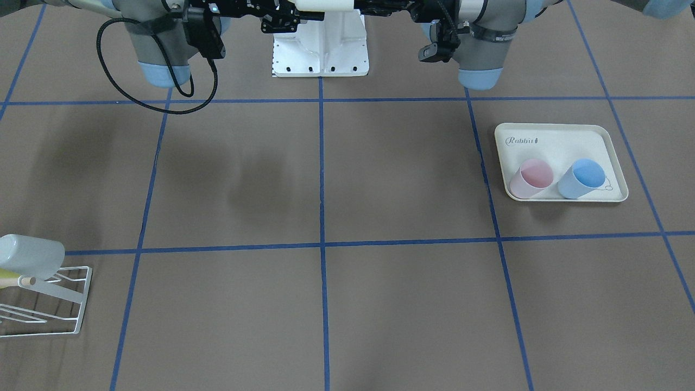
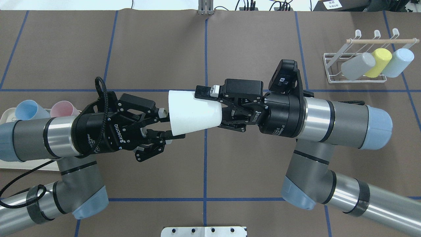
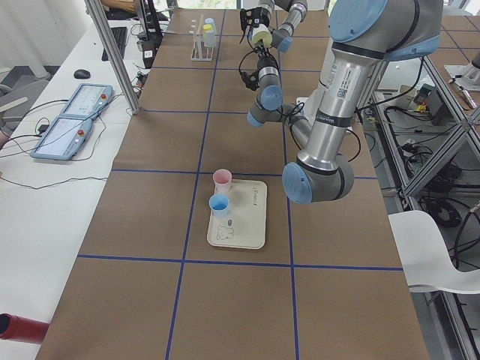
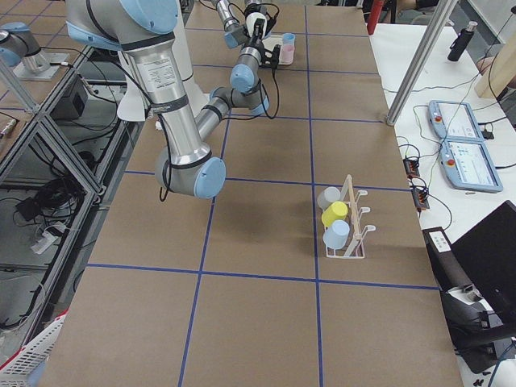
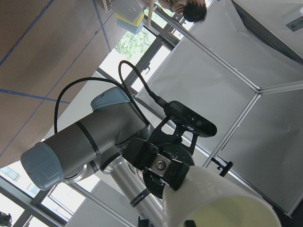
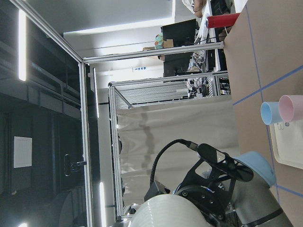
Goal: Transfer IKEA cup to right arm and place on rack
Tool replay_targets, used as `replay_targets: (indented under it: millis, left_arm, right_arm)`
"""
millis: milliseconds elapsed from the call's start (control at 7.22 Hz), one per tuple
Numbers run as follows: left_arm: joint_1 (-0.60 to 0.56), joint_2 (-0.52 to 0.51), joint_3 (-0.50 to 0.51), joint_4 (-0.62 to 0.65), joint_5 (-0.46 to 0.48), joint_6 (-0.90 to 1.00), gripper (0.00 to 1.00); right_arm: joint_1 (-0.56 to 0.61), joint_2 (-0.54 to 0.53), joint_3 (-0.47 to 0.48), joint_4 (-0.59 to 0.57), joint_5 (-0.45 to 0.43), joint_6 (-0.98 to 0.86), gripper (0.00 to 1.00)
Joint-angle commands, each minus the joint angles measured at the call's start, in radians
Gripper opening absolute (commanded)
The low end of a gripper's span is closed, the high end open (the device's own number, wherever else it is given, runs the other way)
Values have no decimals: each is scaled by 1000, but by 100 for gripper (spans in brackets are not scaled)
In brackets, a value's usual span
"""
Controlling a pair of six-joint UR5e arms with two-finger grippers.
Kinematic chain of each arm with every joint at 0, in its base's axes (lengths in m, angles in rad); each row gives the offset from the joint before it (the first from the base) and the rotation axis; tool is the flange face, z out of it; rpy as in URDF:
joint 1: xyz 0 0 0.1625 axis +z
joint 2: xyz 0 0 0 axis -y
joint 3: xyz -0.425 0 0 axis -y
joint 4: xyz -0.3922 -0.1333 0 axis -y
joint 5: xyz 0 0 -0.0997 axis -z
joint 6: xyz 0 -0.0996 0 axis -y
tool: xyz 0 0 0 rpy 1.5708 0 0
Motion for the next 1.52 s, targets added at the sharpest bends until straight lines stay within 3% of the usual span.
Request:
replay_targets:
  millis: [0, 139, 416, 554, 831, 1108, 1385]
  left_arm:
    - [-86, 101, 0, 38, 38, 119, 100]
    - [-121, 163, 3, 61, 27, 182, 100]
    - [-256, 176, 36, 244, -168, 374, 100]
    - [-299, 173, 36, 348, -236, 464, 100]
    - [-342, 171, 38, 479, -245, 558, 100]
    - [-405, 159, 40, 629, -342, 711, 100]
    - [-409, 151, 65, 664, -344, 776, 100]
  right_arm:
    - [91, -24, -22, -30, 7, -26, 23]
    - [167, -52, -81, -42, 28, -110, 23]
    - [273, -124, -146, -160, 117, -382, 21]
    - [365, -143, -142, -268, 212, -461, 14]
    - [565, -178, -134, -504, 377, -686, 14]
    - [762, -186, -137, -840, 525, -1043, 15]
    - [820, -119, -158, -1173, 503, -1346, 15]
